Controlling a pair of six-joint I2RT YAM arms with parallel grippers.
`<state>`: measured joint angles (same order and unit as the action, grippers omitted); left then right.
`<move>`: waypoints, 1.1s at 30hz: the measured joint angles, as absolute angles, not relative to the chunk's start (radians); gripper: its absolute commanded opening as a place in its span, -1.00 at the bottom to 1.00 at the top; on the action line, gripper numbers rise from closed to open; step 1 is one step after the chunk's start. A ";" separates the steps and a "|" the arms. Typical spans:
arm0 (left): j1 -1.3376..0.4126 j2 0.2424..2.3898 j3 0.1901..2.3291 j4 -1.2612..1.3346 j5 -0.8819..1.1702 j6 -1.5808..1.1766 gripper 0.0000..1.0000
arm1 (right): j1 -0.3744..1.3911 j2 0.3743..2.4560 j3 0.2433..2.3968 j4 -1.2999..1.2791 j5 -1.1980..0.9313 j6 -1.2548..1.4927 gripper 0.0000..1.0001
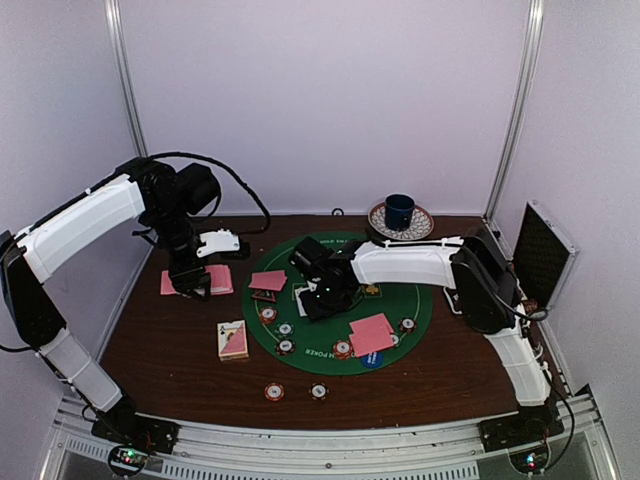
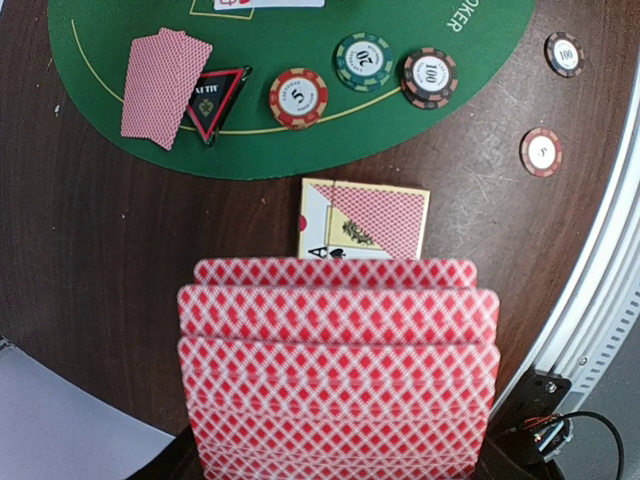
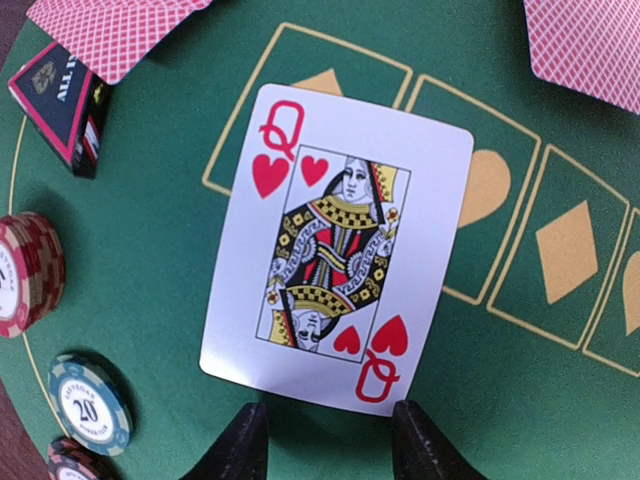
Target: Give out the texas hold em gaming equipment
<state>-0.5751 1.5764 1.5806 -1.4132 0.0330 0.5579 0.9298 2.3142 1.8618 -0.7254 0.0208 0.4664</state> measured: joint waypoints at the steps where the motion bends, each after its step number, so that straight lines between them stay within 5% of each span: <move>1: -0.575 1.576 1.581 -1.413 0.033 0.558 -1.00 | 0.929 2.326 1.880 -0.728 0.026 0.470 -0.10; 8: -0.575 1.576 1.581 -1.414 0.033 0.558 -1.00 | 0.929 2.359 1.940 -0.752 0.043 0.488 -0.08; 17: -0.575 1.576 1.578 -1.413 0.029 0.558 -1.00 | 0.913 2.189 1.740 -0.598 -0.060 0.589 0.54; 24: -0.575 1.576 1.562 -1.412 0.026 0.559 -1.00 | 0.869 1.983 1.605 -0.242 -0.341 0.838 0.72; 33: -0.575 1.576 1.562 -1.410 0.032 0.558 -1.00 | 0.896 2.070 1.552 0.213 -0.607 1.189 0.77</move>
